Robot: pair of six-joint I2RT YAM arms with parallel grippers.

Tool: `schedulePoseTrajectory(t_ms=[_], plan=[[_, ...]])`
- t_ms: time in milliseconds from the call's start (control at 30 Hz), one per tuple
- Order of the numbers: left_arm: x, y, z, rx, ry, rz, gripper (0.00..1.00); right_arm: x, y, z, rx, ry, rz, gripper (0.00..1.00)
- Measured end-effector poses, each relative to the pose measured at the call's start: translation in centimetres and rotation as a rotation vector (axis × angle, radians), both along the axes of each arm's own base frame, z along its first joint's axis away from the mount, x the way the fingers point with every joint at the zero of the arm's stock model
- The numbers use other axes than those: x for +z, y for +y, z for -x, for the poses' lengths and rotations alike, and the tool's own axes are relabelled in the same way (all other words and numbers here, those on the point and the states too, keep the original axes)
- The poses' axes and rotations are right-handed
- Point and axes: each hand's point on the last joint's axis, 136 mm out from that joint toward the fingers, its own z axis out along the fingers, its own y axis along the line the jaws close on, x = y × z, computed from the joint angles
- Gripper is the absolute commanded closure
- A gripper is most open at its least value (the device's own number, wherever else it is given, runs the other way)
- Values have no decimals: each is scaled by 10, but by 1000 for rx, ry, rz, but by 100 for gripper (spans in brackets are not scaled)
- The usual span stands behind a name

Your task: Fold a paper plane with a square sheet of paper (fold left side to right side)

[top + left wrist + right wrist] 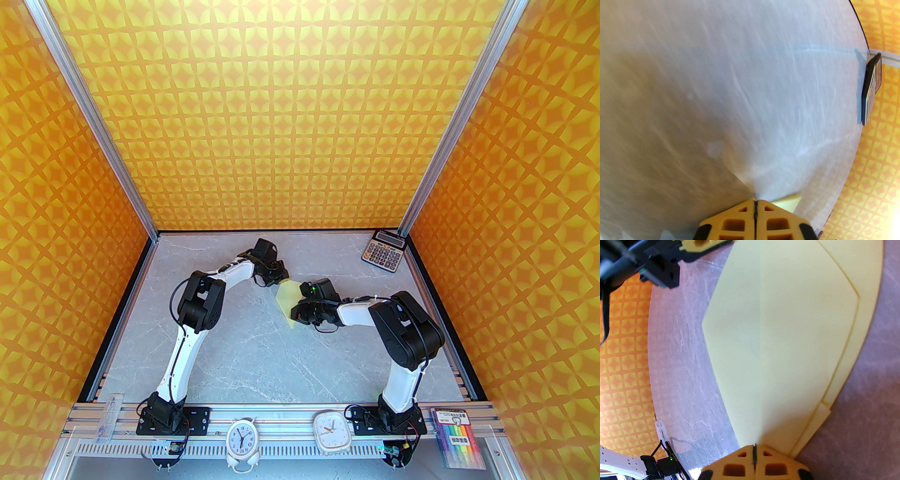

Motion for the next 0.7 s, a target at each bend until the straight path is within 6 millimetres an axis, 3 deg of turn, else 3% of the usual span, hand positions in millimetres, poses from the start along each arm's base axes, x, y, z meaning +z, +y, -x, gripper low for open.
schedulePoseTrajectory(t_ms=[233, 400, 533, 700], plan=[[3, 0, -22, -23, 6, -1, 93, 0, 1, 5, 10, 7, 4, 99], [5, 22, -38, 23, -37, -43, 88, 2, 0, 10, 23, 29, 30, 96], [15, 45, -21, 53, -17, -71, 87, 3, -2, 10, 29, 56, 74, 93], [58, 59, 14, 62, -60, -58, 86, 9, -6, 6, 30, 73, 139, 87]])
